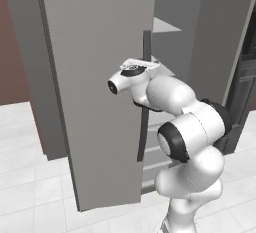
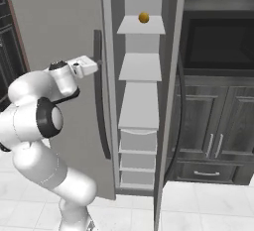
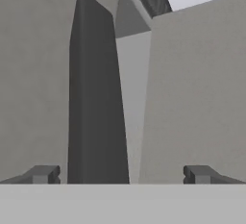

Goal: Pick up the frozen fish from the freezer, place it on any shelf in the fridge, and close the fridge and freezer doors when done.

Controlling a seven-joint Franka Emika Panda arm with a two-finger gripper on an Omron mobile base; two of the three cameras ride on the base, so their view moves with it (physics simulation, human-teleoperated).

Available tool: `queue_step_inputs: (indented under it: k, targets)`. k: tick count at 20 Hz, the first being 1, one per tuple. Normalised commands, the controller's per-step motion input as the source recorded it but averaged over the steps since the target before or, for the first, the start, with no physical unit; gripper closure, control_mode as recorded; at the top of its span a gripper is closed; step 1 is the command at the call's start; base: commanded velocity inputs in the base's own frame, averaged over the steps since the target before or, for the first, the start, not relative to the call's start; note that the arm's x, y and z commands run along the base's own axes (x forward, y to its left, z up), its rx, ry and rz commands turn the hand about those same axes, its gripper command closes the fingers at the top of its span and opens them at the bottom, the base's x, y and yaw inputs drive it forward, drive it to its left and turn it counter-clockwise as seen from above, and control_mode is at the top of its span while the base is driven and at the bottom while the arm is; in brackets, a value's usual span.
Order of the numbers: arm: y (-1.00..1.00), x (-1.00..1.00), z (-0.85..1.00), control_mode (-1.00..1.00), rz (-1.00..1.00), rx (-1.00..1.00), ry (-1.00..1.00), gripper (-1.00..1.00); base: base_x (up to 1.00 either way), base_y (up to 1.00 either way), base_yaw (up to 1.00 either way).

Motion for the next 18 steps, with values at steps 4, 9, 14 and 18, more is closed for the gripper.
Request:
queue_step_inputs:
  k: [4,9,14,18]
  targets:
    - [-0.23,0.6,0.0,-1.0,0.0,0.0,0.02,-1.0,0.0,0.0,0.0]
    - [-0.22,0.73,0.0,-1.0,0.0,0.0,0.03,-1.0,0.0,0.0,0.0]
    - [-0.21,0.91,0.0,-1.0,0.0,0.01,0.06,-1.0,0.0,0.0,0.0]
    - [-0.25,0.94,0.0,-1.0,0.0,0.05,0.06,-1.0,0.0,0.0,0.0]
